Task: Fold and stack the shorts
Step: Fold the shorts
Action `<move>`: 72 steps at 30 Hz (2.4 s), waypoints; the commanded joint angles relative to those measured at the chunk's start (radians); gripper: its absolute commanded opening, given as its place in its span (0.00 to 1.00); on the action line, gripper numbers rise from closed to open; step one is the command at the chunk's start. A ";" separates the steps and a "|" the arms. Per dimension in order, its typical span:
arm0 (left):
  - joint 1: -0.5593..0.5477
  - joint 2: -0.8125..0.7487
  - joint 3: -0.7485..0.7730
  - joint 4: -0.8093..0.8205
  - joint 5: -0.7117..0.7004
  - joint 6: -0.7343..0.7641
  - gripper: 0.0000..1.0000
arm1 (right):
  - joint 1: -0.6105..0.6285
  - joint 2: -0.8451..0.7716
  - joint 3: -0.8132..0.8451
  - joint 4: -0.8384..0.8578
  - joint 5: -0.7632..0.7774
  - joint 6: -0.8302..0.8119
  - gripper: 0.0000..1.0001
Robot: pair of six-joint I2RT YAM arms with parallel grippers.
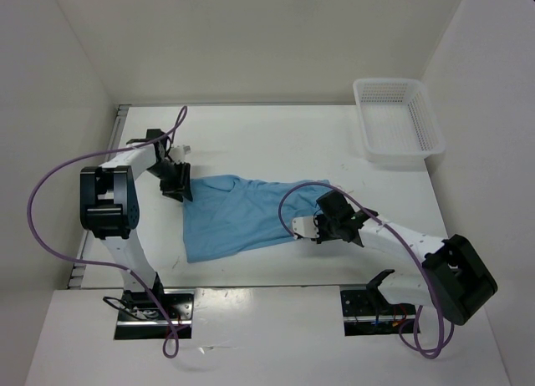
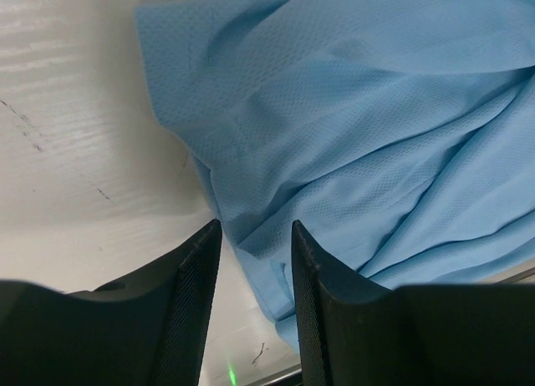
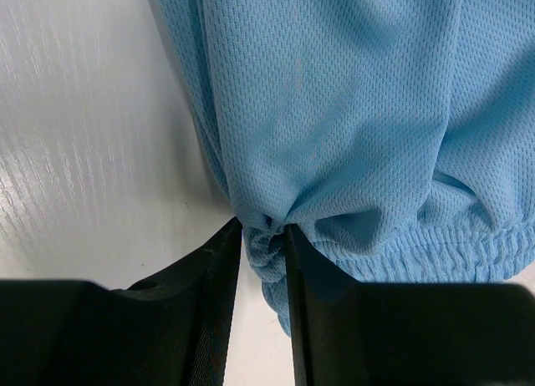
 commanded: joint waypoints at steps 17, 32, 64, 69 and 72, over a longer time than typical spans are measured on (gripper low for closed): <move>-0.027 0.052 -0.020 -0.048 0.033 0.004 0.13 | 0.011 -0.011 -0.030 -0.006 -0.008 -0.025 0.33; -0.027 -0.012 0.037 -0.115 -0.038 0.004 0.35 | 0.011 -0.011 -0.039 0.003 -0.008 -0.034 0.33; -0.036 -0.113 0.075 -0.115 -0.058 0.004 0.00 | 0.011 -0.011 -0.030 -0.006 -0.008 -0.053 0.33; -0.036 -0.155 0.126 -0.172 -0.021 0.004 0.00 | 0.011 -0.011 -0.039 -0.006 -0.008 -0.053 0.33; -0.036 -0.145 0.150 -0.172 -0.021 0.004 0.00 | 0.011 -0.011 -0.039 -0.006 -0.008 -0.053 0.33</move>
